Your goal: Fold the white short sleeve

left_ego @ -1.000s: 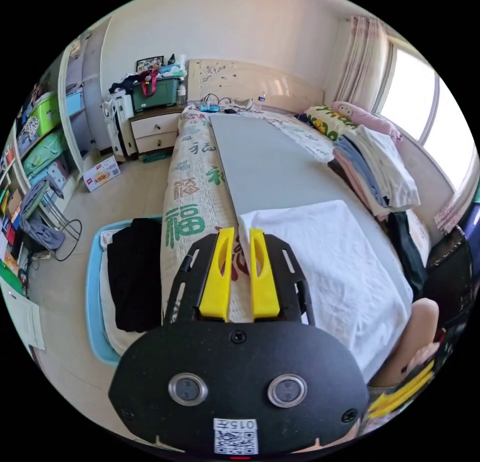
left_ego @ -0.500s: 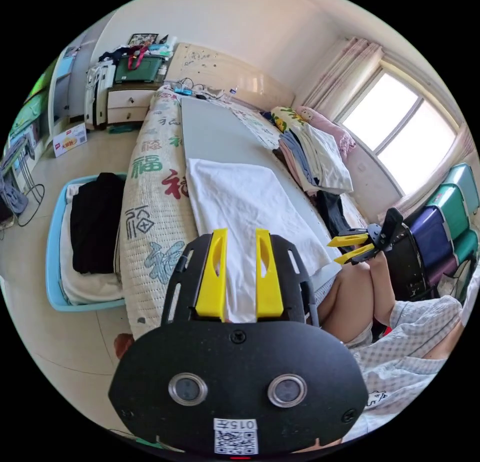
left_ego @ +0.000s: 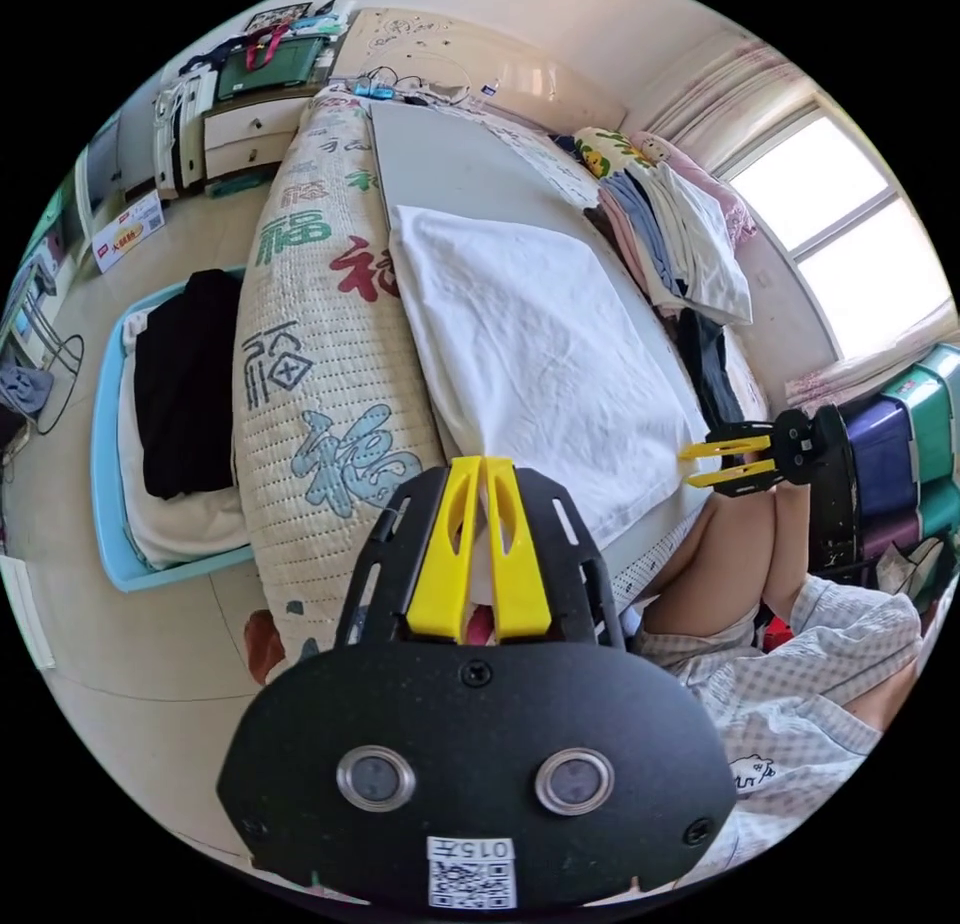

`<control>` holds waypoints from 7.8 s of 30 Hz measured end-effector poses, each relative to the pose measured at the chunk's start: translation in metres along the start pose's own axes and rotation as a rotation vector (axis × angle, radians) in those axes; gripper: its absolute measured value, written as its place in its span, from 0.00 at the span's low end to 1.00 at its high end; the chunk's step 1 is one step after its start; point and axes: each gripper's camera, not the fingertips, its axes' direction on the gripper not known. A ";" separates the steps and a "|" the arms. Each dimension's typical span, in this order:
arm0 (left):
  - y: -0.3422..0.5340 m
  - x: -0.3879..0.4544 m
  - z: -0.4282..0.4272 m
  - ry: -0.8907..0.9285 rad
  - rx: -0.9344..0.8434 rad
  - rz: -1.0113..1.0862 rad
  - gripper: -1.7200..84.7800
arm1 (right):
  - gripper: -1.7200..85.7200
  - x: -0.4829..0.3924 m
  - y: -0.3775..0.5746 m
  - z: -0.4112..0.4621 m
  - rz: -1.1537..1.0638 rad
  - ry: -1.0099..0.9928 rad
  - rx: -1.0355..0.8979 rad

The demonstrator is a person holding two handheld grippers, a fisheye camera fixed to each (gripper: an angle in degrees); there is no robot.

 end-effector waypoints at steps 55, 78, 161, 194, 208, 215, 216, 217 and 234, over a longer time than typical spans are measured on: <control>0.005 -0.042 -0.051 0.194 0.087 0.237 0.03 | 0.01 0.051 0.199 0.095 0.278 -0.158 0.532; -0.007 -0.043 -0.007 0.168 -0.152 0.170 0.07 | 0.02 0.043 0.160 0.177 0.240 -0.295 0.441; 0.115 0.001 -0.108 0.237 0.471 0.029 0.02 | 0.01 0.026 0.133 0.074 0.053 -0.378 0.634; 0.053 -0.148 0.075 0.478 0.410 -0.377 0.22 | 0.04 0.293 -0.134 0.161 0.803 -0.155 0.171; 0.097 -0.195 0.064 0.499 0.553 -0.493 0.20 | 0.05 0.331 -0.282 0.124 0.642 -0.113 0.094; 0.123 -0.225 0.076 0.572 0.625 -0.575 0.22 | 0.02 0.341 -0.265 0.125 0.587 -0.133 0.177; 0.126 -0.228 0.077 0.590 0.625 -0.584 0.22 | 0.02 0.341 -0.263 0.125 0.584 -0.136 0.187; 0.131 -0.234 0.080 0.641 0.627 -0.599 0.22 | 0.02 0.344 -0.261 0.124 0.587 -0.151 0.202; 0.094 -0.242 0.115 0.736 0.440 -0.533 0.16 | 0.02 0.365 -0.286 0.143 0.612 -0.208 0.250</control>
